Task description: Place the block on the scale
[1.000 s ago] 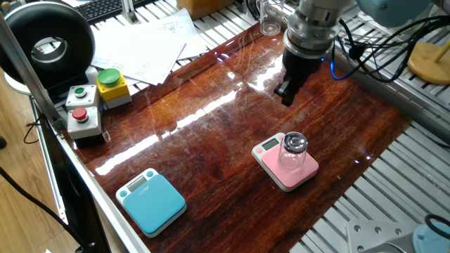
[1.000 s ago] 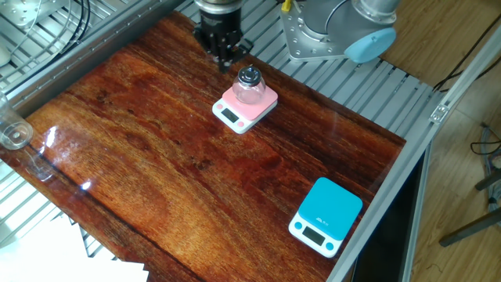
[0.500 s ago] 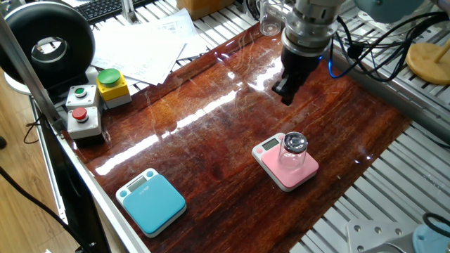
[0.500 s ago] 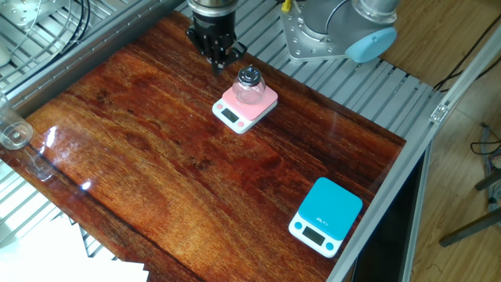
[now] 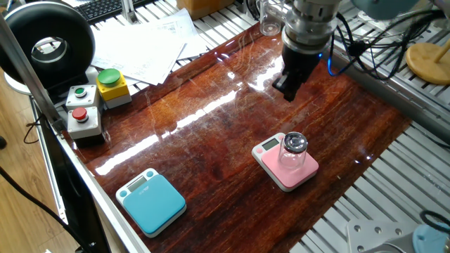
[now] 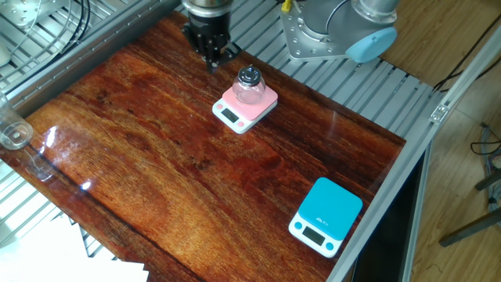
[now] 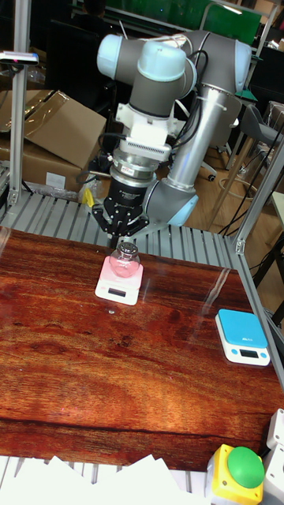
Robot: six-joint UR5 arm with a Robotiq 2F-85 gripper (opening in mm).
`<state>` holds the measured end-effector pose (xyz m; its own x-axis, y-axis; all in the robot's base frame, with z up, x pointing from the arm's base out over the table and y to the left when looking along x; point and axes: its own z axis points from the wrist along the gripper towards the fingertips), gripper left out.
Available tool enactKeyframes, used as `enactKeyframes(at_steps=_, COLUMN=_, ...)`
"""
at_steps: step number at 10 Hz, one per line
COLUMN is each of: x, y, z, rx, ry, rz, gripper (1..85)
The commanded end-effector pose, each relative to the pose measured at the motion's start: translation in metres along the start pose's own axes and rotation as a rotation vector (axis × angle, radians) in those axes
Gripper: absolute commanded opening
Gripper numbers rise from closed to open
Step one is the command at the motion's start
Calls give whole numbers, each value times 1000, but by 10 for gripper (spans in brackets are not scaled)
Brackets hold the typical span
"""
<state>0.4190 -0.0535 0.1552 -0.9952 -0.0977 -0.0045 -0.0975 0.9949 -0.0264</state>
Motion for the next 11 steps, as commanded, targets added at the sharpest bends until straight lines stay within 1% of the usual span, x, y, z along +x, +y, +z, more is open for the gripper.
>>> enactKeyframes(at_steps=1, x=-28, y=-21, z=-1, rx=-28, ry=42, rz=-70, gripper=10)
enactKeyframes(at_steps=2, x=-44, y=-28, z=1, rx=-39, ry=56, rz=-86, gripper=10)
enactKeyframes(at_steps=3, x=-47, y=-29, z=2, rx=-43, ry=57, rz=-94, gripper=10)
enactKeyframes(at_steps=5, x=-50, y=-32, z=3, rx=-31, ry=48, rz=-98, gripper=10)
enactKeyframes(at_steps=6, x=-51, y=-33, z=4, rx=-19, ry=51, rz=-92, gripper=10)
enactKeyframes(at_steps=7, x=-51, y=-30, z=5, rx=-22, ry=54, rz=-84, gripper=10)
enactKeyframes(at_steps=9, x=-44, y=-25, z=-4, rx=-33, ry=62, rz=-67, gripper=10)
enactKeyframes(at_steps=10, x=-36, y=-22, z=-10, rx=-36, ry=71, rz=-49, gripper=10)
enactKeyframes(at_steps=11, x=-22, y=-16, z=-17, rx=-34, ry=74, rz=-26, gripper=10)
